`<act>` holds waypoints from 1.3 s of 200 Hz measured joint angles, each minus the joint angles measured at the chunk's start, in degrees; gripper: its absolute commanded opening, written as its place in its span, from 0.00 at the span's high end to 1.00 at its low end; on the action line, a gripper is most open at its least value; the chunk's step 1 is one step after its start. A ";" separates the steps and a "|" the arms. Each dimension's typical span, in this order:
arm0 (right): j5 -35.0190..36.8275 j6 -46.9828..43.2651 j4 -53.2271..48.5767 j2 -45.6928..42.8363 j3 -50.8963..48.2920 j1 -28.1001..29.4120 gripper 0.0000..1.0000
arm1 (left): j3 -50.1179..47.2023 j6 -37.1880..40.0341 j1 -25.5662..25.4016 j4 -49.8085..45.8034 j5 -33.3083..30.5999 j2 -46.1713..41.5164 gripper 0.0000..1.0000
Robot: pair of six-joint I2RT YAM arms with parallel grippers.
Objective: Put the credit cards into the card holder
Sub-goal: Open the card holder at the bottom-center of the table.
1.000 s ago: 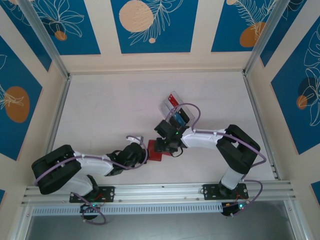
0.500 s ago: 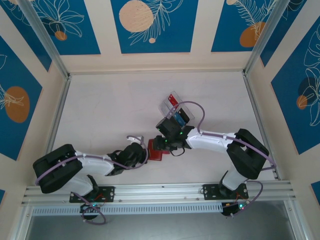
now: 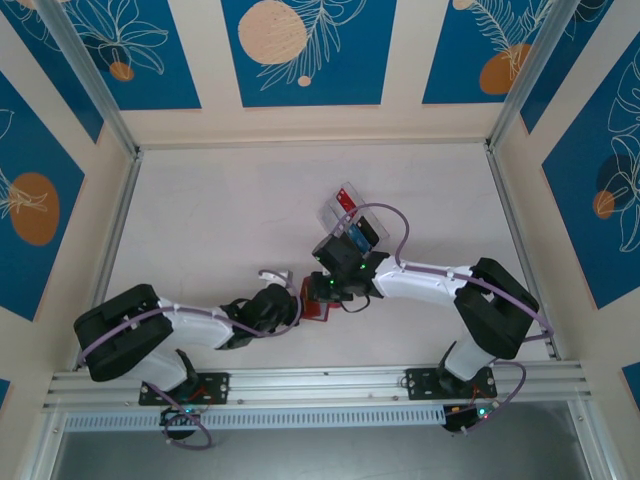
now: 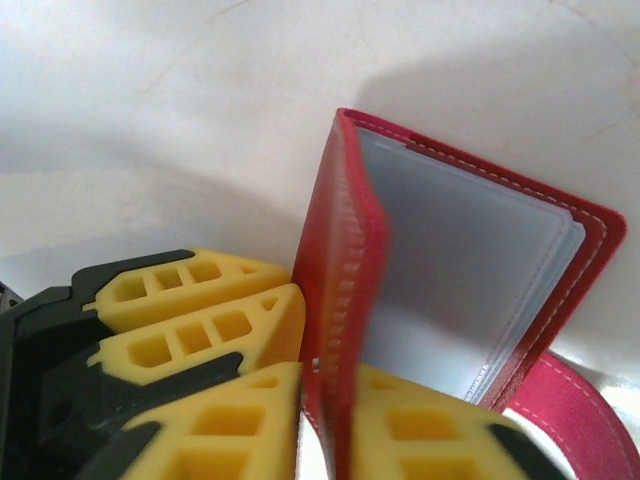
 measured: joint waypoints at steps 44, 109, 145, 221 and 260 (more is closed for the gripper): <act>4.13 -0.24 -6.78 -0.17 0.96 -0.55 1.00 | -0.31 0.20 -1.73 -10.86 2.12 -12.92 0.57; 13.33 -3.37 -19.82 1.16 11.30 3.23 0.99 | -1.86 0.02 -1.07 -35.67 -0.70 -39.89 0.51; 18.56 -5.64 -27.12 11.93 25.05 8.59 0.96 | -1.73 -2.03 0.11 -50.34 -3.58 -47.71 0.53; 25.38 -7.52 -40.39 27.93 43.25 13.25 0.95 | -1.68 -7.65 0.63 -66.10 -8.04 -56.81 0.57; 30.49 -6.86 -46.12 29.92 46.29 14.78 0.95 | -1.62 -8.57 0.66 -68.96 -9.29 -57.35 0.56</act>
